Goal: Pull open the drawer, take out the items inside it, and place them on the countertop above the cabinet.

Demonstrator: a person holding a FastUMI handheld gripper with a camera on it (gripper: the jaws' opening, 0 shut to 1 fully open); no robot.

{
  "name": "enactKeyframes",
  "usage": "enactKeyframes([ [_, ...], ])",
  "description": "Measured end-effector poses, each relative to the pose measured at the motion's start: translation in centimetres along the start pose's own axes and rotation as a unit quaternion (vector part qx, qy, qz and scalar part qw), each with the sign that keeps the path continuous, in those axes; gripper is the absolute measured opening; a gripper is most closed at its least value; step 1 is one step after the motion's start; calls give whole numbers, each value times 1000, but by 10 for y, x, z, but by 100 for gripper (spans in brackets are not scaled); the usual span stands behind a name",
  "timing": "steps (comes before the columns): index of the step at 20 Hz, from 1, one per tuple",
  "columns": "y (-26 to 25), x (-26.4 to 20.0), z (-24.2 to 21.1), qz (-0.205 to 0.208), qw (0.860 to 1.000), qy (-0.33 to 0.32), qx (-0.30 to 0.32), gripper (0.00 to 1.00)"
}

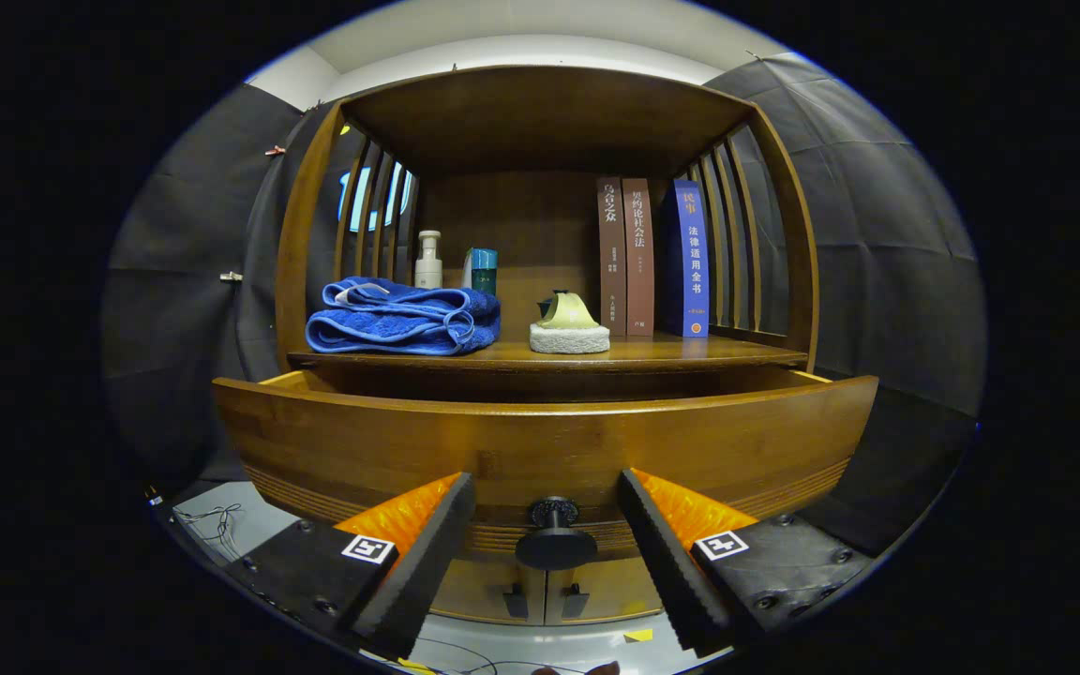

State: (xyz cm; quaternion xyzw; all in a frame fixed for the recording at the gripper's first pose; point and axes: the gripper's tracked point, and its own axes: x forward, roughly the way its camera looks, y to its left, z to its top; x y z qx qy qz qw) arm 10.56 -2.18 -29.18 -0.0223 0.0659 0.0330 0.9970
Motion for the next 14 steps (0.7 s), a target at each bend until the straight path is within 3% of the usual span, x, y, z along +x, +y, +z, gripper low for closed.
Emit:
enactKeyframes([
  [14,6,53,5,-6,1000,9,-12,100],
])
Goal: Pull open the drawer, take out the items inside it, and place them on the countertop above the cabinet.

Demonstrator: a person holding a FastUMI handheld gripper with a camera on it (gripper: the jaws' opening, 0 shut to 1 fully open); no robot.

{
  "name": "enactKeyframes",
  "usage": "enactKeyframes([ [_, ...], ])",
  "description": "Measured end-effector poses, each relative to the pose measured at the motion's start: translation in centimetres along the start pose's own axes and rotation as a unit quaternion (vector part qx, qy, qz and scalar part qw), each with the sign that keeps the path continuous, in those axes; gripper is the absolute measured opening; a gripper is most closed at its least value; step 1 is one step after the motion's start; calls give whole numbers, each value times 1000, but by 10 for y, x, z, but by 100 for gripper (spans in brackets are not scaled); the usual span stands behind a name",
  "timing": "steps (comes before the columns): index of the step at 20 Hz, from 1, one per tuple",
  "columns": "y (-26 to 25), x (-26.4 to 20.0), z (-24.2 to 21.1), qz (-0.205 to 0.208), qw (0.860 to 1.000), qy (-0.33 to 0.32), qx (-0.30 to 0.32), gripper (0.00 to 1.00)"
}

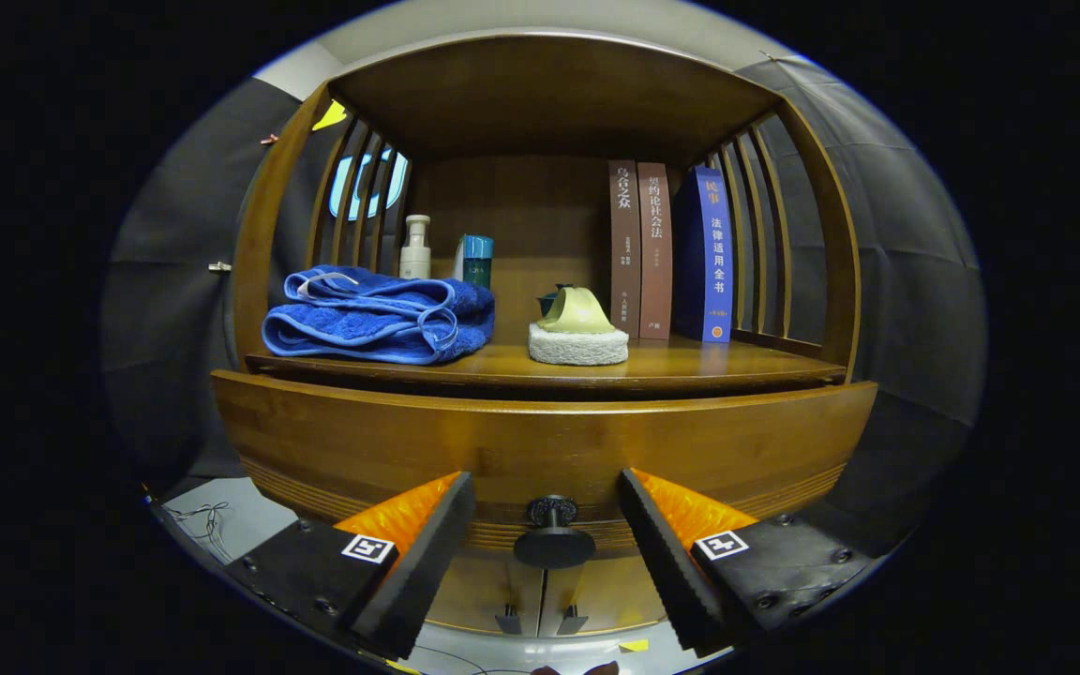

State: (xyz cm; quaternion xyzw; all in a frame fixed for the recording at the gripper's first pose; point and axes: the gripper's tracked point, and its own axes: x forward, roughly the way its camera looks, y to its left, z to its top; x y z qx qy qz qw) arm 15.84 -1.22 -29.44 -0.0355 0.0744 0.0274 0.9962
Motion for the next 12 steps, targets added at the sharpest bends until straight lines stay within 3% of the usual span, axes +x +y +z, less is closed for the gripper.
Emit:
enactKeyframes([
  [12,-1,26,3,-5,1000,6,-25,99],
])
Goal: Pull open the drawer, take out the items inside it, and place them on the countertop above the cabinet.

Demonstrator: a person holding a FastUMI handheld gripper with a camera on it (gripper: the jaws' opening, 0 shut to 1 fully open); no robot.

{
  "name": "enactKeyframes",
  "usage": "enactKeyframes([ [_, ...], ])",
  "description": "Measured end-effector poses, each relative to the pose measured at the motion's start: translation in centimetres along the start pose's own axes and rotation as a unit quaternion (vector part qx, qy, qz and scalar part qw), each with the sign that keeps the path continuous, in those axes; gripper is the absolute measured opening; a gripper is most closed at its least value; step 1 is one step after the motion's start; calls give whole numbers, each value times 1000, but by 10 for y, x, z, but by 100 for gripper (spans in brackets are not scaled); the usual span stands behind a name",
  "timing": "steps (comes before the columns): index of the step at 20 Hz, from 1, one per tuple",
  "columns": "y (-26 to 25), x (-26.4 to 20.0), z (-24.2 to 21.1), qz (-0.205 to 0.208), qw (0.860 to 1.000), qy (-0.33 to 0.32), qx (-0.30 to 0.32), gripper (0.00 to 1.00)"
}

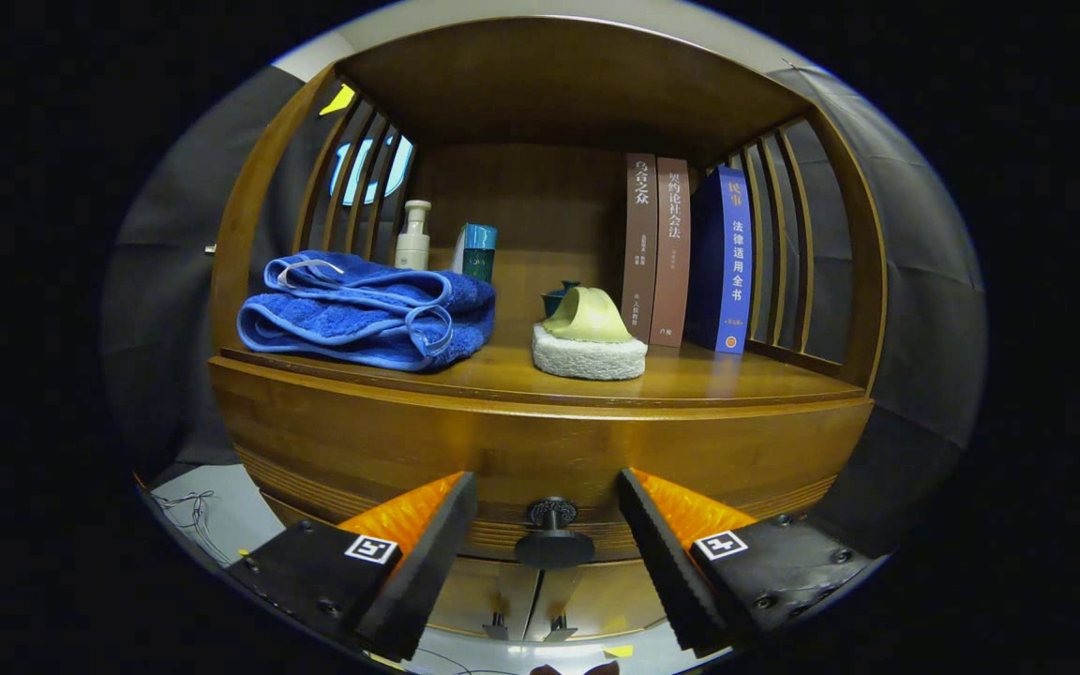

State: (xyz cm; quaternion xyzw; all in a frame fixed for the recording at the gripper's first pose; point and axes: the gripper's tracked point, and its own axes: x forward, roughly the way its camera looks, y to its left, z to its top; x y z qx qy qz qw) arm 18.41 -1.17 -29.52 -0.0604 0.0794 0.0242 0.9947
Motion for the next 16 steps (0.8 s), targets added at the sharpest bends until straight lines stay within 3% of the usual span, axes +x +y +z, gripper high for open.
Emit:
enactKeyframes([
  [5,9,-20,34,17,999,-33,-7,99],
  [16,2,-159,146,31,998,-45,8,99],
])
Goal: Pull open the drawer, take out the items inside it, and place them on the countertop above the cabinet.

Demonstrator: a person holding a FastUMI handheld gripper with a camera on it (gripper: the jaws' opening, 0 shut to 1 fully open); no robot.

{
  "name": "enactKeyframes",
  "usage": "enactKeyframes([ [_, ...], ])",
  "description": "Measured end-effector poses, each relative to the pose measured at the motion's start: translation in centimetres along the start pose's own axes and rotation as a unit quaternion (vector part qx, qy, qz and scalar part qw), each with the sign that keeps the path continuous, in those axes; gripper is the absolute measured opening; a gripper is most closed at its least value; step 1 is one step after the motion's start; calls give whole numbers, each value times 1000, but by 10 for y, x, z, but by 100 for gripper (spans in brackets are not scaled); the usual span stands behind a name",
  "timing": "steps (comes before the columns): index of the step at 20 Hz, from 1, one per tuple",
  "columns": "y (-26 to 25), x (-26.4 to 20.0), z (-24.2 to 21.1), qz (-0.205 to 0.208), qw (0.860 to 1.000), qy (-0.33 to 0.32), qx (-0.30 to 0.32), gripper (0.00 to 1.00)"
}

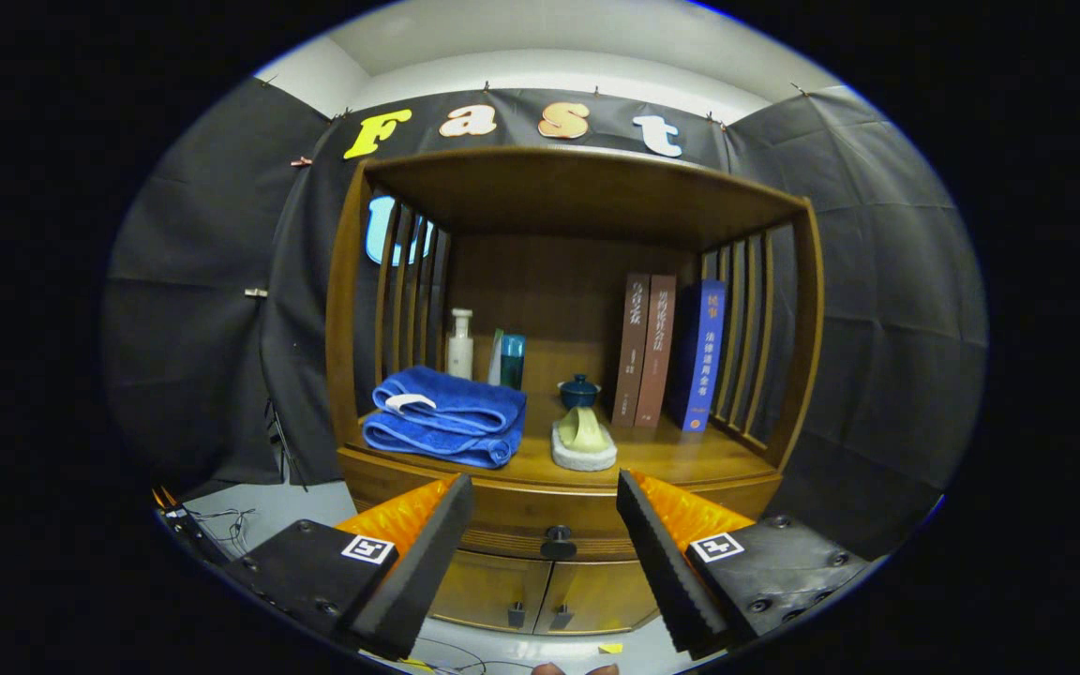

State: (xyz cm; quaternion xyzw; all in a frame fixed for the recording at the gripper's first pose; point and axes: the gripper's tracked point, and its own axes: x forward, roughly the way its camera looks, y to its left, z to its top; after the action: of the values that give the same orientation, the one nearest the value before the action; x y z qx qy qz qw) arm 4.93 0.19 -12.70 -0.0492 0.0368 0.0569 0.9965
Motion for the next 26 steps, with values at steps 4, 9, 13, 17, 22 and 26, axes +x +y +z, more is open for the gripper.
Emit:
enactKeyframes([
  [4,-7,-39,40,-4,998,7,56,99],
  [9,-25,-89,89,-24,997,-9,77,98],
  [13,-33,-126,116,-35,996,-26,73,97],
  [17,-27,-146,116,-27,996,-34,74,97],
  [22,-13,-153,107,-15,997,-32,65,97],
  [26,-1,-158,107,1,998,-41,52,97],
])
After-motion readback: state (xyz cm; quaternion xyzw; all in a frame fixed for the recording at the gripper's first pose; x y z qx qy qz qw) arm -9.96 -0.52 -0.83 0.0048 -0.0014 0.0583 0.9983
